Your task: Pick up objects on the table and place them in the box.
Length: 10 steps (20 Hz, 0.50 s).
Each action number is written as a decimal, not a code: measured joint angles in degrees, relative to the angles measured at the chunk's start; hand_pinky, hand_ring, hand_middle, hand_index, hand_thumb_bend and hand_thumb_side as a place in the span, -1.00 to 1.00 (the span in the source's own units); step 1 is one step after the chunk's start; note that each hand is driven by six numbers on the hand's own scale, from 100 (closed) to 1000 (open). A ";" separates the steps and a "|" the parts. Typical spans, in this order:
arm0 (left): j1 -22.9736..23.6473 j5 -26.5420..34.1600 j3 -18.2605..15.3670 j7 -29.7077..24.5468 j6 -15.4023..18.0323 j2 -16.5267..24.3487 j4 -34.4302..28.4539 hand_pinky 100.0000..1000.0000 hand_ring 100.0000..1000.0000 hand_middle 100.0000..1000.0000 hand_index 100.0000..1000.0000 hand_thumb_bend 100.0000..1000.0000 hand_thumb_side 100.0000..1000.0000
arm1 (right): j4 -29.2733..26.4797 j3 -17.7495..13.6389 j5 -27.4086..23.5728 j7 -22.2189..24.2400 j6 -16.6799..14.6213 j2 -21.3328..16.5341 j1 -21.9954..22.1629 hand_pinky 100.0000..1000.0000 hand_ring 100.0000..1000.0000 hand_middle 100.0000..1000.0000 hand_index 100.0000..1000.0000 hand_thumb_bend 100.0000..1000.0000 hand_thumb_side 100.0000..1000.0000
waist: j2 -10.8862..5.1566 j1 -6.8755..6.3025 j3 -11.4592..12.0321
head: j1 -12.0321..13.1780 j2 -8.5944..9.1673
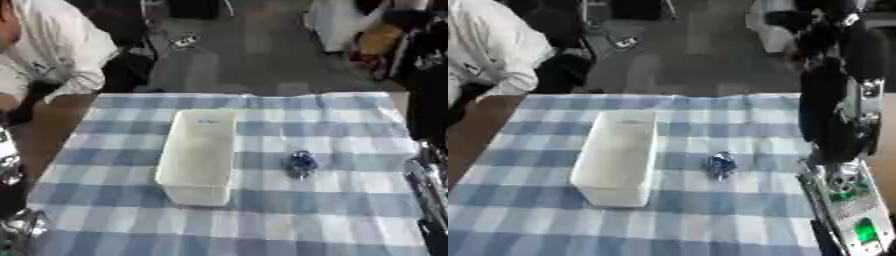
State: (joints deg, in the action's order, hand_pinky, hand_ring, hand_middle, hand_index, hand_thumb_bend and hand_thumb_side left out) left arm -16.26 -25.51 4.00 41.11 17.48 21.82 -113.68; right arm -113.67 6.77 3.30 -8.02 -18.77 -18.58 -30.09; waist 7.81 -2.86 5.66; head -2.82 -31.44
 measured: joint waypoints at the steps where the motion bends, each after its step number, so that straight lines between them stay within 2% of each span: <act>1: 0.00 0.00 0.01 -0.02 -0.01 0.00 0.00 0.61 0.54 0.90 0.95 -0.71 0.59 | 0.00 0.02 0.29 0.76 -0.10 0.00 0.00 1.00 1.00 1.00 1.00 -0.44 1.00 | 0.00 0.00 0.00 | 0.13 0.01; 6: 0.00 0.00 0.04 -0.05 -0.04 0.00 0.00 0.61 0.54 0.90 0.95 -0.72 0.59 | 0.00 -0.08 4.15 5.80 -0.23 -0.01 0.00 1.00 1.00 1.00 1.00 -0.41 1.00 | 0.00 0.00 0.00 | 0.34 0.01; 10: 0.00 0.00 0.06 -0.12 -0.11 0.00 0.00 0.61 0.54 0.90 0.95 -0.72 0.59 | 0.00 -0.43 6.12 6.44 -0.21 -0.01 0.00 1.00 1.00 1.00 1.00 -0.35 1.00 | 0.00 -0.01 -0.07 | 0.44 0.01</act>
State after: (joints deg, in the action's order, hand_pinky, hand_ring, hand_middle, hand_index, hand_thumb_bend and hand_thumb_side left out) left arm -16.26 -25.51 4.06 40.99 17.37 21.82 -113.68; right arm -113.67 6.34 9.42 -1.58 -18.97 -18.59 -30.10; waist 7.81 -2.87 5.59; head -2.38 -31.43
